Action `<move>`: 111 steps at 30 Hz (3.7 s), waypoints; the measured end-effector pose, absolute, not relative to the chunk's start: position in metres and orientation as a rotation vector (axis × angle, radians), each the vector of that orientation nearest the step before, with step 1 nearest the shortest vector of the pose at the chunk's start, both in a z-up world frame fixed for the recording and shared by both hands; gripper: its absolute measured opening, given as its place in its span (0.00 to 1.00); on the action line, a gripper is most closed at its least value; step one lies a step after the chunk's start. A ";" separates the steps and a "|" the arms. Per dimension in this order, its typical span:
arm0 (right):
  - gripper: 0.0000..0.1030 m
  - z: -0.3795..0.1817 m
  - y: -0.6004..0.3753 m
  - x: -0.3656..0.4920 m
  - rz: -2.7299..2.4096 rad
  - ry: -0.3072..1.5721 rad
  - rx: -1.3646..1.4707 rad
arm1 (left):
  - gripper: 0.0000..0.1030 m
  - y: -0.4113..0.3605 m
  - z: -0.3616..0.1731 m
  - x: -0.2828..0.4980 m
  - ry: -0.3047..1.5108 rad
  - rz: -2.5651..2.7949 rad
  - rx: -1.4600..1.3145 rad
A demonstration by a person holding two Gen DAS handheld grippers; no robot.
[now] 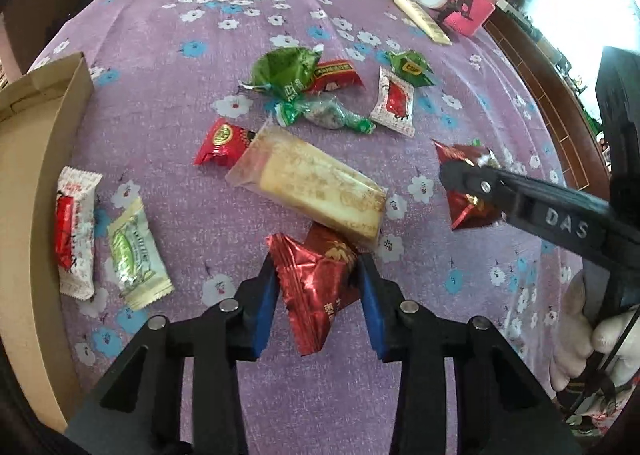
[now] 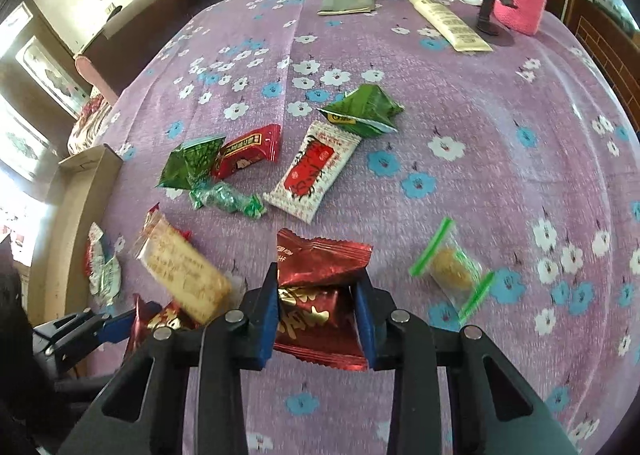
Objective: Organize snacks
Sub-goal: 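Grasp a red foil candy with the left tool while the right tool grasps another, then carry both red foil candies into the cardboard box and open both tools, then grasp the green-wrapped candy with the left tool while the right grasps the cake bar, then carry the green candy and cake bar into the box and release both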
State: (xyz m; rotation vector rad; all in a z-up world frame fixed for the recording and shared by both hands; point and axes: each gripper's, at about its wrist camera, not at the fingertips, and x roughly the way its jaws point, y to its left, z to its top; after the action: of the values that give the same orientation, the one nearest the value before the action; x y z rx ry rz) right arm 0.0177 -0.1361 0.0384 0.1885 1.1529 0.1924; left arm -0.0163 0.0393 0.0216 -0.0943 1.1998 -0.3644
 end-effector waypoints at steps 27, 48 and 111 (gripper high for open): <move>0.31 0.083 0.129 -0.028 0.708 1.193 0.165 | 0.38 0.313 0.063 -0.092 1.117 0.061 -0.339; 0.35 0.075 0.168 -0.032 0.625 1.162 0.120 | 0.64 0.350 0.093 -0.080 1.025 -0.112 -0.474; 0.32 0.088 0.045 0.008 0.702 1.161 0.216 | 0.20 0.265 0.099 -0.041 1.031 -0.054 -0.304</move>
State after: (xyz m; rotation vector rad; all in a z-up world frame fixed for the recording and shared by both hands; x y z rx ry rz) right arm 0.0078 0.0453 0.0882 0.2159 1.1608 0.7023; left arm -0.0406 0.2647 0.0988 -0.3039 1.0308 -0.0540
